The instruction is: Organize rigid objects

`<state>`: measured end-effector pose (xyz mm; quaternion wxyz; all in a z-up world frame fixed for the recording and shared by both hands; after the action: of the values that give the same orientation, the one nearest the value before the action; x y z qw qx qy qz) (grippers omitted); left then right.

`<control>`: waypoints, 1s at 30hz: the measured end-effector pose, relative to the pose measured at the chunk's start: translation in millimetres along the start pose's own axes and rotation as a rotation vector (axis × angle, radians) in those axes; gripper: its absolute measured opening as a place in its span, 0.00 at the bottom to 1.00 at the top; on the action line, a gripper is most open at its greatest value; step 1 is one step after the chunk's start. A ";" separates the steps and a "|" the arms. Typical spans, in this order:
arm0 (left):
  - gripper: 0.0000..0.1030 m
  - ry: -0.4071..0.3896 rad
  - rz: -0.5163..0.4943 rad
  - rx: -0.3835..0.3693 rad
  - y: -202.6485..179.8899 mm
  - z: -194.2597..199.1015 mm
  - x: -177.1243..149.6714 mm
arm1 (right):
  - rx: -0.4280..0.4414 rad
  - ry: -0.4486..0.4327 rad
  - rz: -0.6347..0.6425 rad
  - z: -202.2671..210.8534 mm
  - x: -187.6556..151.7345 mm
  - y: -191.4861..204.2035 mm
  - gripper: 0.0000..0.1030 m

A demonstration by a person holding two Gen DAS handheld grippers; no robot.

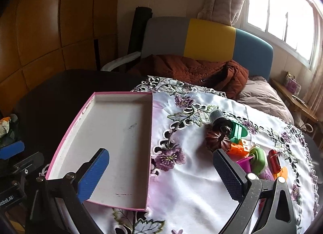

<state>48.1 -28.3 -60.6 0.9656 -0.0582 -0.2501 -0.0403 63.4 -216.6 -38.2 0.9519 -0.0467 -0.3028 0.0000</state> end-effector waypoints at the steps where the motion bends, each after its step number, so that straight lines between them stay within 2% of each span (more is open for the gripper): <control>1: 0.66 0.005 0.000 -0.010 -0.8 -1.4 0.5 | -0.003 0.002 0.000 -0.5 0.8 -3.3 1.00; 4: 0.66 0.034 0.010 -0.042 -2.8 -6.5 0.0 | 0.006 0.008 -0.010 -2.6 3.4 -15.9 1.00; 8: 0.66 0.027 0.006 -0.037 -5.4 -9.2 -0.2 | 0.018 0.037 -0.040 -8.0 7.4 -39.3 1.00; 11: 0.66 0.025 -0.012 -0.081 -10.6 -9.3 1.3 | 0.008 0.034 -0.072 -7.7 13.8 -67.0 1.00; 15: 0.66 0.044 -0.030 -0.131 -17.0 -11.9 3.6 | -0.019 -0.003 -0.141 -0.7 29.8 -123.2 1.00; 20: 0.66 0.079 -0.065 -0.166 -32.1 -14.3 9.8 | -0.058 -0.032 -0.343 -3.3 35.1 -221.6 1.00; 23: 0.66 0.112 -0.098 -0.189 -48.2 -17.5 14.3 | -0.069 -0.038 -0.506 -15.3 11.4 -274.0 1.00; 24: 0.66 0.120 -0.108 -0.201 -54.1 -17.5 16.8 | -0.072 -0.004 -0.562 -21.7 0.5 -287.3 1.00; 25: 0.66 0.134 -0.128 -0.235 -65.6 -18.4 20.4 | -0.042 0.051 -0.630 -30.0 -5.7 -298.7 1.00; 26: 0.66 0.143 -0.143 -0.252 -74.7 -19.8 23.0 | 0.034 0.015 -0.691 -29.4 -5.7 -308.1 1.00; 27: 0.65 0.153 -0.167 -0.257 -87.6 -22.3 26.3 | 0.063 -0.003 -0.721 -28.6 -5.6 -312.6 1.00; 30: 0.65 0.185 -0.218 -0.297 -121.3 -31.8 32.9 | 0.101 0.012 -0.757 -33.0 -6.4 -318.0 1.00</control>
<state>79.0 -154.2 -61.0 0.9552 -0.1686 -0.1566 -0.1862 68.2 -536.3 -40.4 0.8873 0.1153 -0.2929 -0.3370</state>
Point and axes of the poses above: each gripper's, at about its wrist camera, not at the fingertips, and z roughly against the way its jaws point, y to its left, x to its top, the point moved 7 cm from there along -z, roughly the way its jaws point, and after that the axes turned 15 degrees about y, right-handed, at the moved point
